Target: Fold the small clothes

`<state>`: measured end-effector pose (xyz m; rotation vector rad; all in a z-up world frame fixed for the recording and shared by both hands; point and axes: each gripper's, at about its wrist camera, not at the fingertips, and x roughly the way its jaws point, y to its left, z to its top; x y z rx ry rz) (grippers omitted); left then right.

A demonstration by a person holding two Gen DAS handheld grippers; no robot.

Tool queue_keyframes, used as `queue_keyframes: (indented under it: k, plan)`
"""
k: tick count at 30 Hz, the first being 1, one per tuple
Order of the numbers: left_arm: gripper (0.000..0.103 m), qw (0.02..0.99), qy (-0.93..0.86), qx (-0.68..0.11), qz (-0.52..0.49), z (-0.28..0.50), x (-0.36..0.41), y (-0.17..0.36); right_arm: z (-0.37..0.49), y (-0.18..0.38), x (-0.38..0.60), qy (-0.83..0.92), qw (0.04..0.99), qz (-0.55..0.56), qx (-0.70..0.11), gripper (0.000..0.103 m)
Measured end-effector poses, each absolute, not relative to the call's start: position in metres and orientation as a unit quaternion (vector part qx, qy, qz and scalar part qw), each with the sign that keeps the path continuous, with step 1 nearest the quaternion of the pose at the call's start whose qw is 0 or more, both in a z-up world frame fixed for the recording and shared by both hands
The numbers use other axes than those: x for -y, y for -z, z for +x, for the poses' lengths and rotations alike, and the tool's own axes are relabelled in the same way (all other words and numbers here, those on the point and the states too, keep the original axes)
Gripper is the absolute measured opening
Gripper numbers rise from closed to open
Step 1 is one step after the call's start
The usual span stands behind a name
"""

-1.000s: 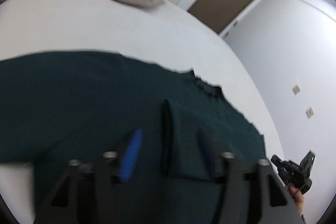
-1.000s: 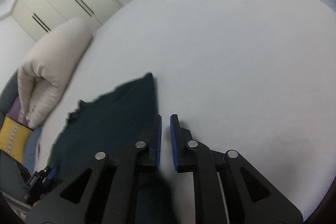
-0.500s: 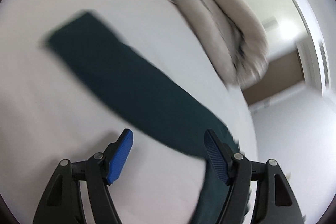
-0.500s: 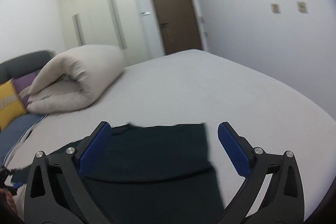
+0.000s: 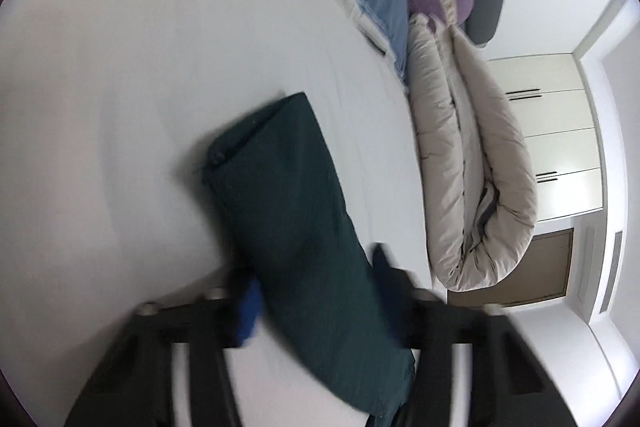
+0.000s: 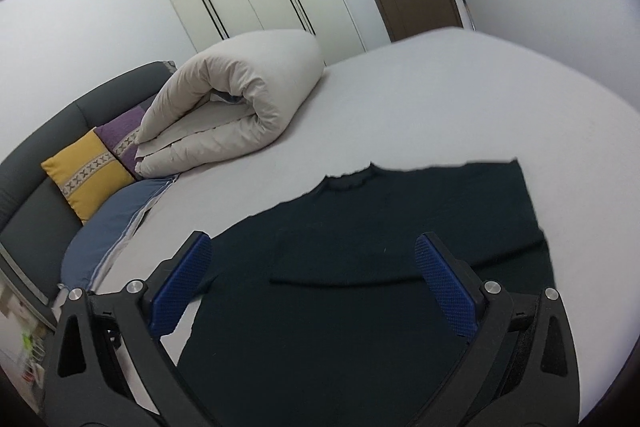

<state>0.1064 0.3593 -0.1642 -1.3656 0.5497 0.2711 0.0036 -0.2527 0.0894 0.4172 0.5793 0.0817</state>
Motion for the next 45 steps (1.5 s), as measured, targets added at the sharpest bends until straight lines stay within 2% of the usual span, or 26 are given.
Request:
queue_keyframes:
  k: [2, 3, 9, 13, 19, 22, 24, 25, 27, 28, 35, 40, 43, 45]
  plan:
    - [0.012, 0.734, -0.125, -0.271, -0.610, 0.115, -0.360, 0.162, 0.010, -0.079, 0.257, -0.039, 0.931, 0.214, -0.292, 0.097]
    - [0.010, 0.743, -0.127, -0.278, -0.596, 0.118, -0.356, 0.156, 0.013, -0.071, 0.260, -0.038, 0.929, 0.217, -0.296, 0.096]
    - [0.009, 0.844, -0.055, -0.310, -0.435, 0.158, -0.263, 0.083, 0.014, -0.035, 0.290, -0.024, 0.914, 0.246, -0.323, 0.089]
    - [0.009, 0.900, 0.032, -0.331, -0.282, 0.194, -0.140, 0.037, 0.015, -0.017, 0.308, -0.012, 0.909, 0.263, -0.324, 0.089]
    - [0.010, 0.920, 0.130, -0.359, -0.087, 0.205, 0.043, 0.045, 0.010, 0.005, 0.338, 0.009, 0.900, 0.289, -0.325, 0.089]
    - [0.019, 0.909, 0.152, -0.389, -0.005, 0.205, 0.103, 0.074, -0.001, 0.015, 0.357, 0.016, 0.891, 0.301, -0.339, 0.089]
    - [0.039, 0.902, 0.154, -0.404, 0.015, 0.203, 0.116, 0.087, 0.001, 0.023, 0.363, 0.015, 0.887, 0.303, -0.348, 0.089]
    - [0.043, 0.902, 0.153, -0.402, 0.015, 0.201, 0.115, 0.089, 0.002, 0.026, 0.364, 0.014, 0.887, 0.301, -0.351, 0.089]
    - [0.063, 0.905, 0.151, -0.397, 0.008, 0.190, 0.107, 0.088, 0.009, 0.032, 0.364, 0.009, 0.885, 0.297, -0.359, 0.089]
    - [0.066, 0.906, 0.149, -0.396, 0.000, 0.188, 0.100, 0.087, 0.014, 0.034, 0.363, 0.006, 0.883, 0.297, -0.363, 0.089]
    - [0.070, 0.904, 0.137, -0.398, -0.072, 0.172, 0.043, 0.085, 0.088, 0.042, 0.324, -0.076, 0.859, 0.303, -0.406, 0.089]
    - [0.070, 0.880, 0.200, -0.425, -0.075, 0.168, 0.047, 0.100, 0.142, 0.059, 0.297, -0.106, 0.827, 0.330, -0.442, 0.085]
    - [0.071, 0.875, 0.230, -0.424, -0.045, 0.153, 0.061, 0.103, 0.154, 0.072, 0.295, -0.099, 0.812, 0.345, -0.460, 0.085]
    - [0.071, 0.871, 0.247, -0.420, -0.060, 0.144, 0.058, 0.101, 0.154, 0.081, 0.294, -0.103, 0.800, 0.360, -0.468, 0.085]
